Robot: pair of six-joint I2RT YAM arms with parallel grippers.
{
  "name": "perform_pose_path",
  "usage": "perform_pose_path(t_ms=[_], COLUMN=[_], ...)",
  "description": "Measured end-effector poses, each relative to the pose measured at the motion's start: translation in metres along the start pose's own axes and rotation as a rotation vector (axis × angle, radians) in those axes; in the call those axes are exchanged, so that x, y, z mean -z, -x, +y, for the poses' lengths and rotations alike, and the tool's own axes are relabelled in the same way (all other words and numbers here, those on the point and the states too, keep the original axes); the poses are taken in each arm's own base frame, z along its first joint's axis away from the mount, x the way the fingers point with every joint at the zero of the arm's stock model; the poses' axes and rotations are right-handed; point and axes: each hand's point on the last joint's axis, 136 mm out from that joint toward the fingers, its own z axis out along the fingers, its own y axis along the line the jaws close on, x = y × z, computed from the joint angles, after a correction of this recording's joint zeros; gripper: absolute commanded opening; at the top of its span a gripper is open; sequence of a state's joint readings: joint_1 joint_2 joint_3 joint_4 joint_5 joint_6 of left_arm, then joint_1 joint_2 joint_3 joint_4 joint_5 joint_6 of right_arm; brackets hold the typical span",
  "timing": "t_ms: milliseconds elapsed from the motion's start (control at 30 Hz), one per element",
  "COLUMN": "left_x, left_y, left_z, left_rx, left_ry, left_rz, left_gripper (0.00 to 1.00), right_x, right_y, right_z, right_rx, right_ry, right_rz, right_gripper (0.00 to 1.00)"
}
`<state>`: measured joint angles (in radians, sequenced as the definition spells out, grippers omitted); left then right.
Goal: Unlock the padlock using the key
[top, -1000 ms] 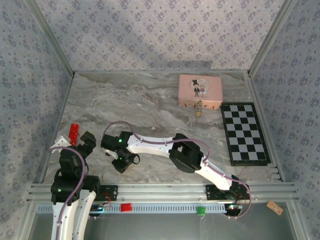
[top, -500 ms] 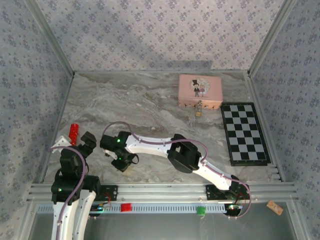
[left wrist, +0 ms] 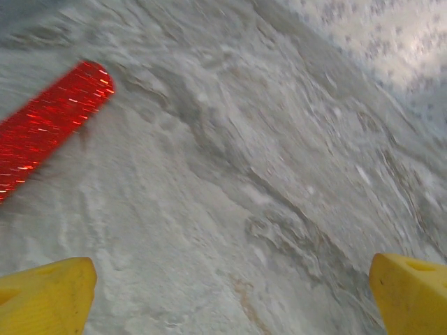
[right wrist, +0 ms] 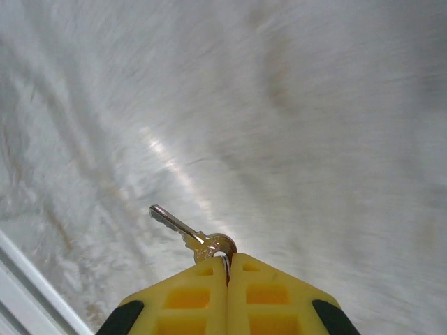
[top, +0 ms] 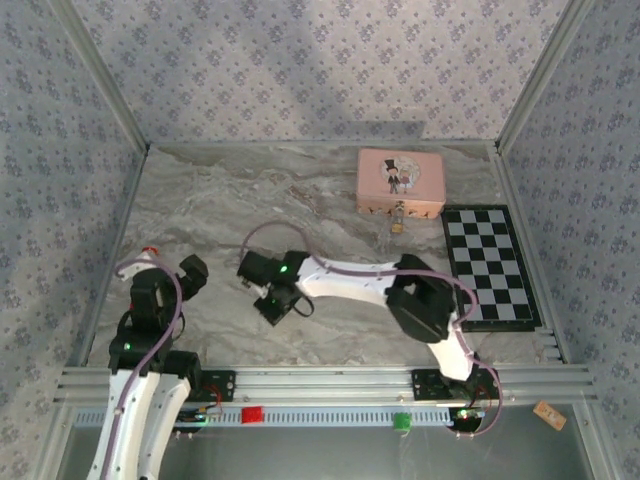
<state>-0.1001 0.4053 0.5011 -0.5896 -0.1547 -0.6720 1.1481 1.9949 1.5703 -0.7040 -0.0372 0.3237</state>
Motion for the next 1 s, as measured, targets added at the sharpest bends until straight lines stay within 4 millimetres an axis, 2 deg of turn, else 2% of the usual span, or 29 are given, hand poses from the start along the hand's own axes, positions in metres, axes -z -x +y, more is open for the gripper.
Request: perform_pose_path(t_ms=[133, 267, 433, 500, 600, 700, 800, 1000], left_x=[-0.020, -0.033, -0.037, -0.037, -0.036, -0.037, -0.039, -0.032], left_y=[-0.016, -0.027, -0.039, -0.046, -0.058, -0.069, -0.080, -0.102], left_z=[-0.024, -0.057, -0.105, -0.124, -0.152, -0.177, -0.200, -0.244], left_rx=[-0.014, -0.033, -0.063, -0.080, -0.105, -0.110, -0.114, -0.164], left_ry=[-0.083, -0.201, -0.359, -0.417, -0.499, -0.568, -0.623, -0.716], left_rz=[0.130, 0.218, 0.273, 0.295, 0.328, 0.365, 0.397, 0.458], left_gripper=[1.00, 1.00, 1.00, 0.99, 0.92, 0.88, 0.88, 0.87], right_x=[0.038, 0.072, 0.104, 0.111, 0.113, 0.106, 0.098, 0.092], right_y=[0.020, 0.025, 0.016, 0.008, -0.007, -0.020, -0.026, -0.017], right_z=[-0.048, -0.102, -0.156, -0.174, -0.196, -0.206, -0.204, -0.188], right_rx=[-0.169, -0.389, -0.632, -0.720, -0.822, -0.882, -0.896, -0.870], right_ry=[-0.050, -0.077, -0.091, -0.087, -0.078, -0.059, -0.008, 0.126], right_rz=[-0.149, -0.290, -0.437, -0.483, -0.522, -0.531, -0.534, -0.568], right_gripper=[0.00, 0.00, 0.00, 0.00, 0.00, 0.00, 0.00, 0.00])
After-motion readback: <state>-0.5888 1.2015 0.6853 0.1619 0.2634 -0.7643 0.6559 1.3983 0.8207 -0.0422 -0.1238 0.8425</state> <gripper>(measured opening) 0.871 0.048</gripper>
